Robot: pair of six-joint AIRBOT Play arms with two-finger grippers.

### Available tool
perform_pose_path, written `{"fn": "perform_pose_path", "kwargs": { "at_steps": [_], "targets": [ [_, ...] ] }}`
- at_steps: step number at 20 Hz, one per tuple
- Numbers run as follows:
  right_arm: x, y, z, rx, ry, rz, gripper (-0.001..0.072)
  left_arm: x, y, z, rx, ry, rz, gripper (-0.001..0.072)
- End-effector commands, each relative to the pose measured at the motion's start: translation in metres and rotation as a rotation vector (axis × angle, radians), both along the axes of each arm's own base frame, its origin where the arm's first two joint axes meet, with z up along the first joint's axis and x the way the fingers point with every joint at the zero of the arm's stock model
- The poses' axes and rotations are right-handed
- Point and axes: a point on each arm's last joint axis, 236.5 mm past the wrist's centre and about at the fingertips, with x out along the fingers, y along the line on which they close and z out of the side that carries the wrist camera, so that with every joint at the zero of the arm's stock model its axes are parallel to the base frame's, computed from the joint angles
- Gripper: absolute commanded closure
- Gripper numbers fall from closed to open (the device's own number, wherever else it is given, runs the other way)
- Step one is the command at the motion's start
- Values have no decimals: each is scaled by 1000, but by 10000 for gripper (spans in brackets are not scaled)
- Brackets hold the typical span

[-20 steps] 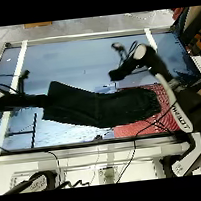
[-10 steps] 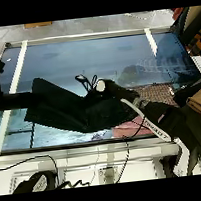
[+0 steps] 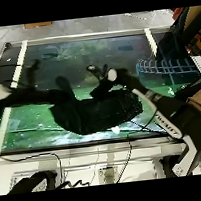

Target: Fold the clothes and pants, and hang the long-sleeved shirts on hangers.

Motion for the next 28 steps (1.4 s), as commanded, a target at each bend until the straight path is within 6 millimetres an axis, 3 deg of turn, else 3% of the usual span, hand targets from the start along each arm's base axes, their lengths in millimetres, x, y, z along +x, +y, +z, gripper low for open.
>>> {"fn": "perform_pose_path", "kwargs": {
  "at_steps": [1, 4, 7, 8, 10, 11, 16, 18, 21, 23, 24, 25, 26, 27, 28],
  "targets": [
    [33, -104, 44, -61, -37, -172, 684, 19, -100, -12, -141, -46, 15, 677],
    [57, -191, 99, -34, -141, -359, 684, 44, -165, -28, -250, -80, 170, 677],
    [59, -263, 139, -30, -215, -503, 684, 34, -217, -42, -331, -2, 221, 668],
    [58, -281, 146, -32, -228, -539, 683, 29, -229, -42, -337, 0, 209, 578],
    [56, -313, 152, -39, -235, -601, 683, 22, -244, -36, -348, -11, 185, 48],
    [54, -326, 151, -46, -228, -625, 683, 22, -245, -32, -346, -32, 170, -5],
    [35, -374, 129, -103, -150, -672, 685, 30, -234, -7, -334, -166, 126, -4],
    [14, -371, 100, -125, -86, -532, 686, 36, -226, 6, -347, -189, 136, -4],
    [-35, -308, 51, 163, 101, -325, 687, 42, -216, 19, -362, -205, 150, -3],
    [-57, -268, 29, 394, 205, -342, 685, 40, -215, 19, -362, -194, 135, 1],
    [-61, -259, 13, 447, 238, -397, 683, 38, -215, 18, -362, -187, 126, 2],
    [-63, -254, -6, 462, 260, -466, 586, 36, -216, 18, -362, -181, 116, 2],
    [-65, -256, -27, 448, 293, -559, 288, 35, -217, 18, -362, -179, 113, 2],
    [-66, -260, -46, 426, 325, -668, 75, 34, -217, 17, -362, -177, 110, 1],
    [-65, -263, -58, 416, 344, -752, 73, 33, -218, 17, -361, -175, 105, 1]
  ]
}}
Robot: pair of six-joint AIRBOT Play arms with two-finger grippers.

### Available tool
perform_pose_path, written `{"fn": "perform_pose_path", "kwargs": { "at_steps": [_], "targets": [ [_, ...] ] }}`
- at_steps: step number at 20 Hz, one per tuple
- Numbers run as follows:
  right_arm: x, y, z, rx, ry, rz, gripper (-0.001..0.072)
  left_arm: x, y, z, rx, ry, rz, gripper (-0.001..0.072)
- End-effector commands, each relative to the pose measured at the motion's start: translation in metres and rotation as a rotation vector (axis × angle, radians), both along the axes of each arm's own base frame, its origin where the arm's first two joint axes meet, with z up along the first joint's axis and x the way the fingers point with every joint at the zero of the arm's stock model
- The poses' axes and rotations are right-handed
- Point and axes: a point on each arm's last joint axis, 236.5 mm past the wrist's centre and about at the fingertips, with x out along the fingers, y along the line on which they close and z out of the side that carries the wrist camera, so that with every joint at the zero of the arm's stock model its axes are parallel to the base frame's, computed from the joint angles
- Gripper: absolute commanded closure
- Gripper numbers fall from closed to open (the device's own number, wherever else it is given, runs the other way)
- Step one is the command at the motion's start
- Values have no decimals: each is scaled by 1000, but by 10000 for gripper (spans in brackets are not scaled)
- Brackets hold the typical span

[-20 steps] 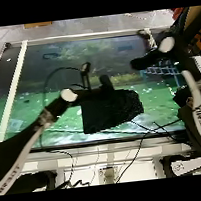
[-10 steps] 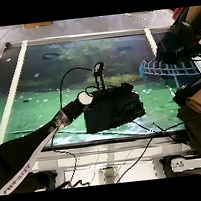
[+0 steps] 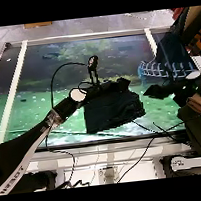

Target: Fold the clothes and pants, and hang the long-sleeved shirts on hangers.

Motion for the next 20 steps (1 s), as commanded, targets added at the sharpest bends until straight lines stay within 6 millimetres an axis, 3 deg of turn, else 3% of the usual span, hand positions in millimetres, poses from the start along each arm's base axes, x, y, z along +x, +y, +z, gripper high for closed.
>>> {"fn": "perform_pose_path", "kwargs": {
  "at_steps": [1, 7, 10, 13, 16, 20],
  "targets": [
    [-2, 4, -43, 46, 116, -265, 72, -4, -1, 1, 1, 4, -20, 2],
    [4, 25, -42, 198, 222, -357, 63, -4, -1, 0, 1, 4, -20, 1],
    [10, 54, -22, 435, 276, -357, 62, -4, -1, 0, 1, 4, -20, 2],
    [19, 67, 8, 595, 221, -315, 45, -4, -1, 0, 1, 4, -20, 2],
    [19, 73, 15, 579, 193, -259, 7, -4, -1, 0, 1, 5, -20, 2],
    [1, 94, -12, 338, 195, -65, 4, -4, -1, -1, 3, 5, -20, 2]
  ]
}}
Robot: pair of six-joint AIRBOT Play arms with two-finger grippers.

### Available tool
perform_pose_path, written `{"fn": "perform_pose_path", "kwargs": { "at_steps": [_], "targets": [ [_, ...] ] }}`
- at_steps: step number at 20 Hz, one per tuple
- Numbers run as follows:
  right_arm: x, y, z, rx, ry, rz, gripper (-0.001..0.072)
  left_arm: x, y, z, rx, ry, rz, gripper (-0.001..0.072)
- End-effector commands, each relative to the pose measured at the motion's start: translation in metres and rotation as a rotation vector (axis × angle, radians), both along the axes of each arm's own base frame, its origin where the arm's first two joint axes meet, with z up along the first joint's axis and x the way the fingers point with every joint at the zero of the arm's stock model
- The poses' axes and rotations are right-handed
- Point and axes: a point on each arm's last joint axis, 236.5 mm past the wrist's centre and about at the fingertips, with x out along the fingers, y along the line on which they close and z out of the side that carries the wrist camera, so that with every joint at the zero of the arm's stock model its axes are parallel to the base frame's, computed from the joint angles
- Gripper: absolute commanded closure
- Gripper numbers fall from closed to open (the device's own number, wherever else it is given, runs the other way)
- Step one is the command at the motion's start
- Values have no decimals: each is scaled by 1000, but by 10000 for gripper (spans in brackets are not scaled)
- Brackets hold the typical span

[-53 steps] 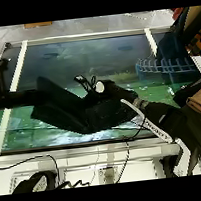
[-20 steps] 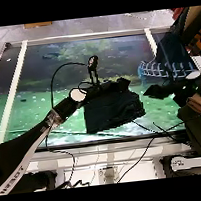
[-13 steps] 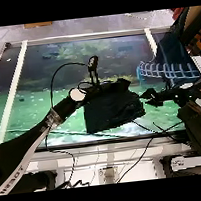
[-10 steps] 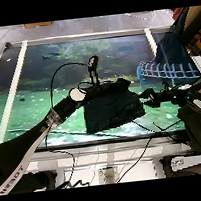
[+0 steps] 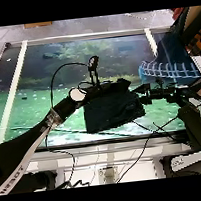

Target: Fold the clothes and pants, and hang the long-sleeved shirts on hangers.

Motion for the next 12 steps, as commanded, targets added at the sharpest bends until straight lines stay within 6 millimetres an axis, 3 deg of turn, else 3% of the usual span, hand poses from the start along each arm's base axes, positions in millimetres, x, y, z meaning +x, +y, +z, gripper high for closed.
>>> {"fn": "perform_pose_path", "kwargs": {
  "at_steps": [1, 5, 7, 8, 9, 10, 12],
  "targets": [
    [-11, 18, -21, -167, -16, 151, 4, 1, 1, -1, 6, -6, 0, 2],
    [-12, 54, -33, -310, -58, 262, 15, 4, 8, -13, 125, -110, -28, 1],
    [-11, 73, -37, -360, -92, 295, 54, 15, 20, -19, 191, -168, -23, 1],
    [-8, 81, -38, -377, -108, 298, 170, 23, 29, -17, 198, -176, -6, 2],
    [-6, 87, -38, -392, -129, 299, 405, 31, 37, -13, 195, -180, 16, 2],
    [-1, 91, -37, -403, -149, 292, 690, 40, 50, -6, 190, -187, 46, 2],
    [16, 91, -27, -416, -198, 269, 684, 59, 78, 12, 189, -218, 106, 2]
  ]
}}
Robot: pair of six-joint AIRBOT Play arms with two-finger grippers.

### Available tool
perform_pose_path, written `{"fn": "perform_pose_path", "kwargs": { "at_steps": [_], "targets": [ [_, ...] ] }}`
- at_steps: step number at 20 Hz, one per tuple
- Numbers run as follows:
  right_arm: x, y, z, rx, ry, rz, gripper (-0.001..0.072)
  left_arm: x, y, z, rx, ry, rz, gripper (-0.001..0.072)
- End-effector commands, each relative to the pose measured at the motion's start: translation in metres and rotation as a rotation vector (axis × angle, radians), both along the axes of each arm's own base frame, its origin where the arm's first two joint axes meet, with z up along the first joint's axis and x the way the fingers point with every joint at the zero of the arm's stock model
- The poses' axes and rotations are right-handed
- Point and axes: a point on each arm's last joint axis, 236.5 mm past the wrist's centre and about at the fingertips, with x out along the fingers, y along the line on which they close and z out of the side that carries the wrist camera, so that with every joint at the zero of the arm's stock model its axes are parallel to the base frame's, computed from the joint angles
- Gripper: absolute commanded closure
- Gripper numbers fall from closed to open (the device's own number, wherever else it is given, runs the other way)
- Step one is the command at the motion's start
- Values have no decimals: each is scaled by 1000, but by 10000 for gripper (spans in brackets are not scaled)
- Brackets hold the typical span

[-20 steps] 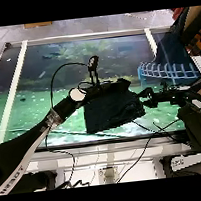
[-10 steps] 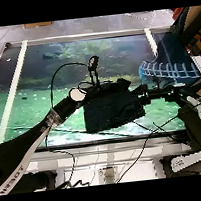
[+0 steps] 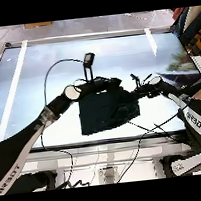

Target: Fold the clothes and pants, and hang the long-sleeved shirts on hangers.

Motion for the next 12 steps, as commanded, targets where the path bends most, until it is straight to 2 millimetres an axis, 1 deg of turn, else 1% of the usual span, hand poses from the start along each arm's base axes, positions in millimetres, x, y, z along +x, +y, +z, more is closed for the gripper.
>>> {"fn": "perform_pose_path", "kwargs": {
  "at_steps": [1, 2, 3, 4, 5, 6, 7, 8, 9, 10, 12],
  "targets": [
    [31, 3, 16, -34, -107, -20, 684, 30, 48, 22, 49, -96, 81, 2],
    [42, -2, 32, -22, -136, -23, 684, 38, 66, 31, 98, -154, 99, 5],
    [53, -11, 53, -7, -169, -31, 684, 42, 84, 39, 154, -208, 108, 21],
    [64, -23, 76, 7, -194, -49, 684, 42, 101, 46, 209, -248, 109, 105],
    [74, -41, 104, 9, -227, -79, 684, 40, 118, 55, 256, -276, 109, 193],
    [83, -62, 131, -5, -268, -112, 685, 36, 134, 63, 291, -291, 110, 222],
    [88, -86, 158, -29, -307, -148, 685, 32, 148, 71, 306, -298, 116, 223],
    [90, -114, 188, -66, -351, -192, 685, 27, 161, 82, 306, -301, 126, 222],
    [88, -141, 215, -112, -392, -236, 685, 22, 171, 92, 305, -309, 136, 223],
    [83, -172, 244, -170, -436, -288, 685, 17, 180, 102, 304, -319, 146, 223],
    [66, -236, 302, -305, -522, -433, 685, 9, 192, 118, 300, -343, 164, 222]
  ]
}}
